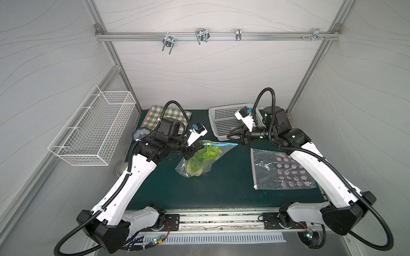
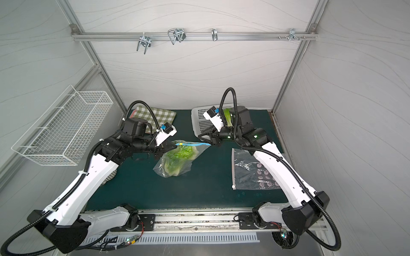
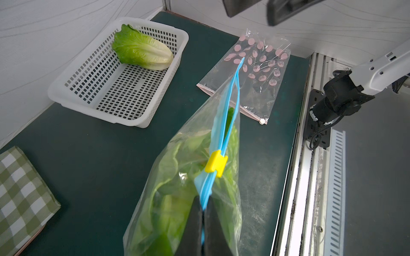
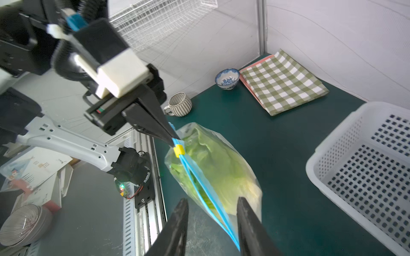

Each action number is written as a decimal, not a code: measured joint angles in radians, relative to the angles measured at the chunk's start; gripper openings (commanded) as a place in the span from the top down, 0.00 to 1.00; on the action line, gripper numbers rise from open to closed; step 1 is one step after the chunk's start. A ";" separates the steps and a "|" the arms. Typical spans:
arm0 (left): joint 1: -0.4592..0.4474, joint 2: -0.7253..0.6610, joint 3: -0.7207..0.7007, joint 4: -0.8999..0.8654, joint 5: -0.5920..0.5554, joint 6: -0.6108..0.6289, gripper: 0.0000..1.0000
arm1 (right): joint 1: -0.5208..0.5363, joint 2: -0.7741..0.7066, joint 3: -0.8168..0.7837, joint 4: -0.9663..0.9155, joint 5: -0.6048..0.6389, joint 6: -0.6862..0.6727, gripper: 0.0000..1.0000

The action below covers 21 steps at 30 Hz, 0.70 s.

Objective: Put the chinese cabbages into a zipper bag and zip it
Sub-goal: Adjust the Chinese cabbage in the zipper food storage bag.

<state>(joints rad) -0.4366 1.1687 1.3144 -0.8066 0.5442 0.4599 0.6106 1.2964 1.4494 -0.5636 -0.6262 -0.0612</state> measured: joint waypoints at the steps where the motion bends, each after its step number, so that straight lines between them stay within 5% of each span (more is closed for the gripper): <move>1: 0.000 0.001 0.000 0.000 -0.001 0.000 1.00 | 0.025 0.004 0.008 -0.007 0.001 -0.006 0.65; 4: 0.000 0.002 0.004 -0.006 -0.002 0.000 1.00 | 0.086 0.016 0.008 -0.034 0.006 -0.022 0.72; 21: 0.000 0.005 0.013 -0.016 -0.007 0.000 1.00 | 0.135 0.131 0.007 -0.068 0.023 -0.064 0.68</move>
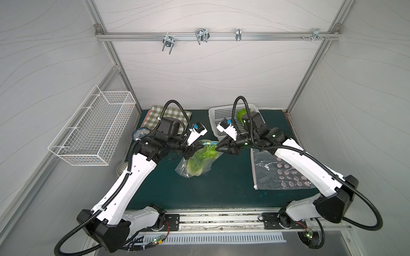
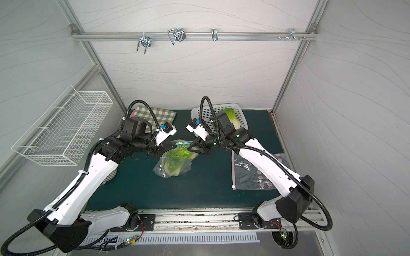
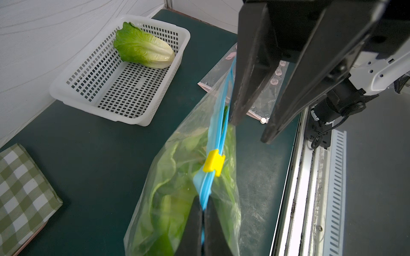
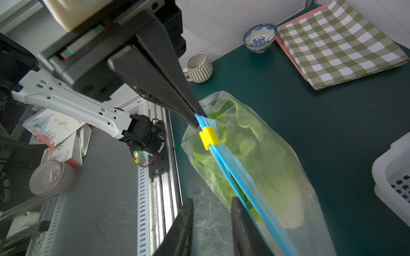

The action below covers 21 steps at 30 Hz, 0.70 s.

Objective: Put the chinese cabbages into a zipper bag and zip it
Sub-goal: Adjust the Chinese cabbage in the zipper food storage bag.

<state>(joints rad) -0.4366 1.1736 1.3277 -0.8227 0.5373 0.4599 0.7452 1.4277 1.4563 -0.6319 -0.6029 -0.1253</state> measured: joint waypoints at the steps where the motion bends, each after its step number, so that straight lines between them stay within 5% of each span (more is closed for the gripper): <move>1: 0.000 0.000 0.000 0.000 0.000 0.000 1.00 | 0.001 0.008 0.003 -0.001 0.000 -0.002 0.67; 10: 0.000 0.000 0.000 0.000 0.000 0.000 1.00 | 0.006 0.015 0.017 -0.007 0.020 -0.044 0.60; 21: 0.000 0.002 0.000 0.000 0.000 -0.001 1.00 | 0.056 -0.026 0.017 -0.033 0.208 -0.198 0.53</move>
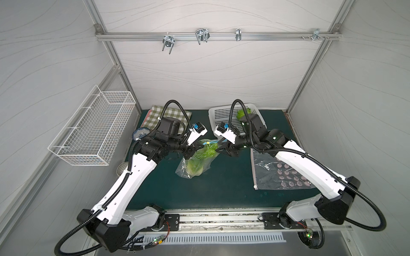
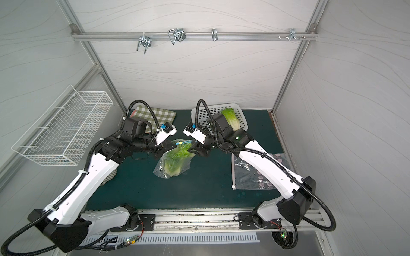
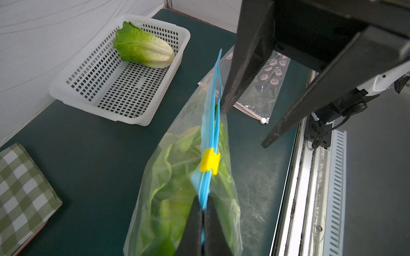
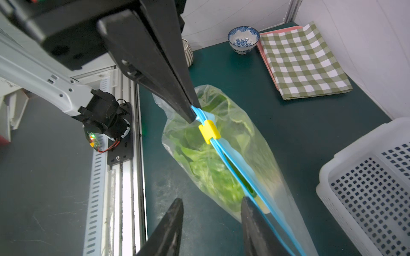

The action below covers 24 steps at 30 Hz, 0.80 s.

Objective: Put the chinese cabbages into a zipper bag and zip it
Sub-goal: Adjust the Chinese cabbage in the zipper food storage bag.

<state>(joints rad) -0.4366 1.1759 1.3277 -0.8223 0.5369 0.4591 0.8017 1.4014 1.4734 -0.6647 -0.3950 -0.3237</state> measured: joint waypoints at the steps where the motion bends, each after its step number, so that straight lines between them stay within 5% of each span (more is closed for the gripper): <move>1: 0.000 0.000 0.000 0.000 0.000 0.000 1.00 | 0.004 0.000 0.000 0.002 0.011 -0.009 0.52; 24: 0.000 0.005 0.000 0.000 0.000 0.000 1.00 | 0.058 0.000 0.046 0.005 0.133 -0.127 0.56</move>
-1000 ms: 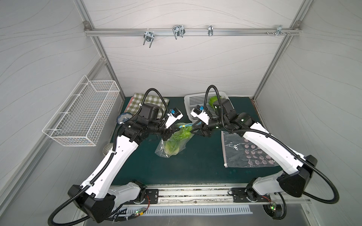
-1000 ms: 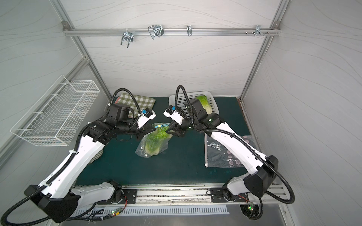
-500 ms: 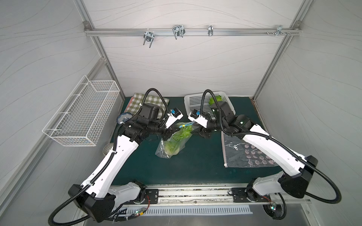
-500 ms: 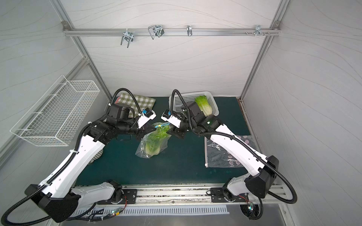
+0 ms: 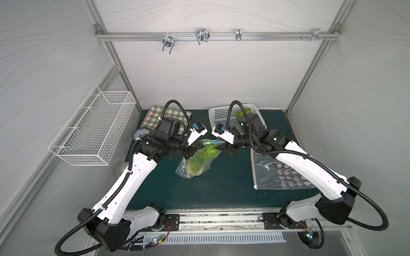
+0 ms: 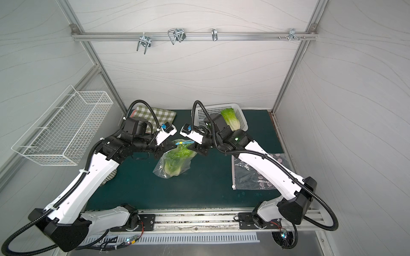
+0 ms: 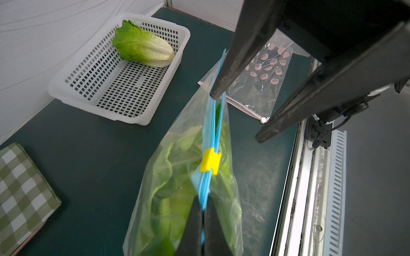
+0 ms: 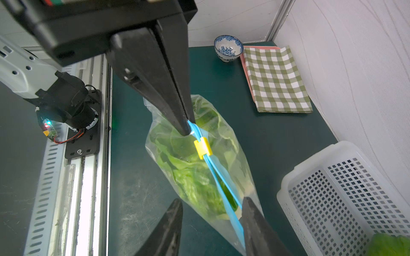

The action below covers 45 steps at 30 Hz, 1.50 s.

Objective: Put the chinese cabbages into a zipper bag and zip it
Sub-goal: Adjust the Chinese cabbage in the zipper food storage bag.

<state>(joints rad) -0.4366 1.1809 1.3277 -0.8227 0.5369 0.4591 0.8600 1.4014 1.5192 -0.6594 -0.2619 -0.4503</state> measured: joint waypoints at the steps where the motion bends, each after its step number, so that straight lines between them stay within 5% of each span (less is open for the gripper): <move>1: 0.000 0.000 0.000 0.000 0.000 0.000 1.00 | 0.000 0.000 0.000 0.000 -0.002 -0.001 0.58; 17: 0.000 0.013 0.004 0.002 -0.003 -0.019 1.00 | 0.012 0.009 -0.064 0.047 -0.066 0.080 0.96; 21: 0.001 0.021 0.018 0.003 -0.024 -0.033 1.00 | 0.025 0.037 -0.064 0.064 -0.091 0.118 0.98; 28: 0.001 0.021 0.031 0.001 -0.036 -0.037 1.00 | -0.021 0.063 -0.027 0.031 -0.175 0.150 0.54; 40: 0.003 0.036 0.031 0.002 -0.027 -0.068 1.00 | -0.021 0.188 0.003 0.062 -0.263 0.200 0.48; 45: 0.002 0.033 0.034 0.002 -0.039 -0.066 1.00 | -0.104 0.165 -0.012 0.087 -0.386 0.286 0.46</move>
<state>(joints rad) -0.4343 1.2140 1.3613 -0.8207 0.4980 0.3931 0.7563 1.5661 1.5074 -0.5720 -0.6483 -0.1642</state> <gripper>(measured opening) 0.051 0.525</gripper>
